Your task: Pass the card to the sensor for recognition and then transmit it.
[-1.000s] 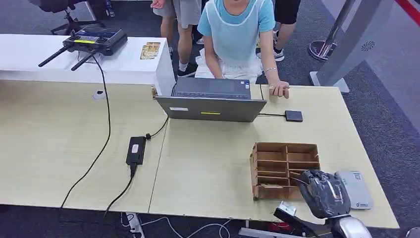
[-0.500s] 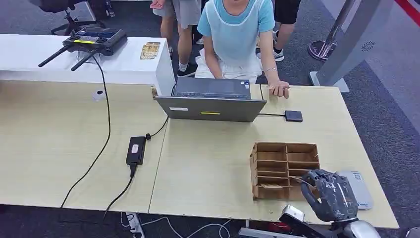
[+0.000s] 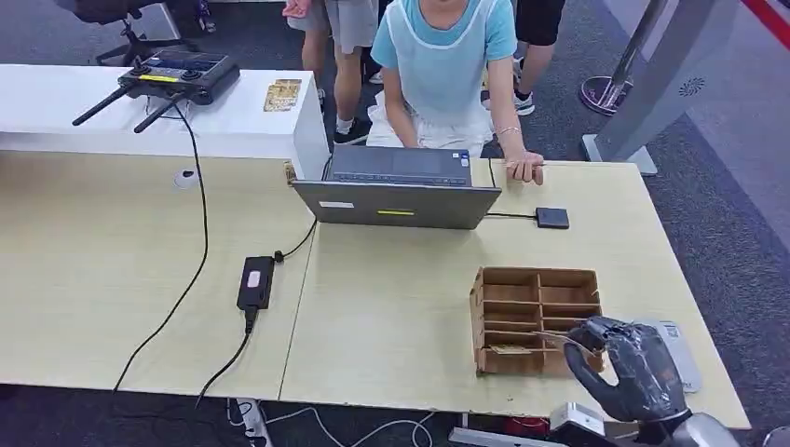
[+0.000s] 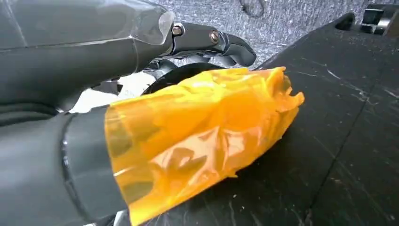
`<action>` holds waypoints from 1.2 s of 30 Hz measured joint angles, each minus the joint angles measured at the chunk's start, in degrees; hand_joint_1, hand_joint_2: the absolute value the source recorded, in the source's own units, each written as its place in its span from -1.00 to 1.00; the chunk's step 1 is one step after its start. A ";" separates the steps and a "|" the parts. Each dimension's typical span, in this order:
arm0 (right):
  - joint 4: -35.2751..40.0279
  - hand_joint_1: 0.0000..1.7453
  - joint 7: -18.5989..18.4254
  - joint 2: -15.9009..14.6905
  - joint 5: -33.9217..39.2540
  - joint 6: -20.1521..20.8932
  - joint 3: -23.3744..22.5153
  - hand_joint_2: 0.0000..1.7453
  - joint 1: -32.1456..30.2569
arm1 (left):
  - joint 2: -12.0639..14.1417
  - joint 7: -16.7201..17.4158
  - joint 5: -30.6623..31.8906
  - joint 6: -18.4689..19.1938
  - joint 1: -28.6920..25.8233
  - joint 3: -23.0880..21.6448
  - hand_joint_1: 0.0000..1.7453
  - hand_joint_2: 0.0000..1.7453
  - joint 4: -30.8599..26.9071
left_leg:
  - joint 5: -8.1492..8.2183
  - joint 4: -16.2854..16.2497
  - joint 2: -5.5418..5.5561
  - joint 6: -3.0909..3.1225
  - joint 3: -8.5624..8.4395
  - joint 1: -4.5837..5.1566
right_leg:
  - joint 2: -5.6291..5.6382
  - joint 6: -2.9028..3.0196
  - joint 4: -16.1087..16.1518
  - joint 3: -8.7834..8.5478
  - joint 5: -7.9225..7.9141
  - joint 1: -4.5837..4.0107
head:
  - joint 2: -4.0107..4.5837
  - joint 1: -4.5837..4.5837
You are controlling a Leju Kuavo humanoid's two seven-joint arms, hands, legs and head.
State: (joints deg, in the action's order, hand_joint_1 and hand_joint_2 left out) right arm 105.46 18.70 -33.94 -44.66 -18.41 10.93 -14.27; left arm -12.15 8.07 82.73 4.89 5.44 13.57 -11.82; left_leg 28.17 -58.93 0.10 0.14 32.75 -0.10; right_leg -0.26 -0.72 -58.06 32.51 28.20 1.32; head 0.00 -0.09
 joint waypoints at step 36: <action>-22.46 1.00 -11.84 9.46 5.43 16.96 17.76 1.00 64.34 | 0.02 -4.04 6.97 5.92 2.15 -6.47 -1.00 -1.00 0.02 | -0.31 0.00 0.03 0.00 0.08 -0.01 | 0.02 0.07 -0.13 0.05 -0.26 -0.01 | 0.00 0.02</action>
State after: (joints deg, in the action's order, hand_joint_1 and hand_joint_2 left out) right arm 83.00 6.87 -24.49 -39.23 -1.45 28.69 50.08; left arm -12.13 4.02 89.70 10.82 7.59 7.11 -11.80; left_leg 27.86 -58.93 0.13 0.14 32.83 -0.11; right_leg -0.24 -0.64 -58.18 32.56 27.94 1.31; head 0.00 -0.07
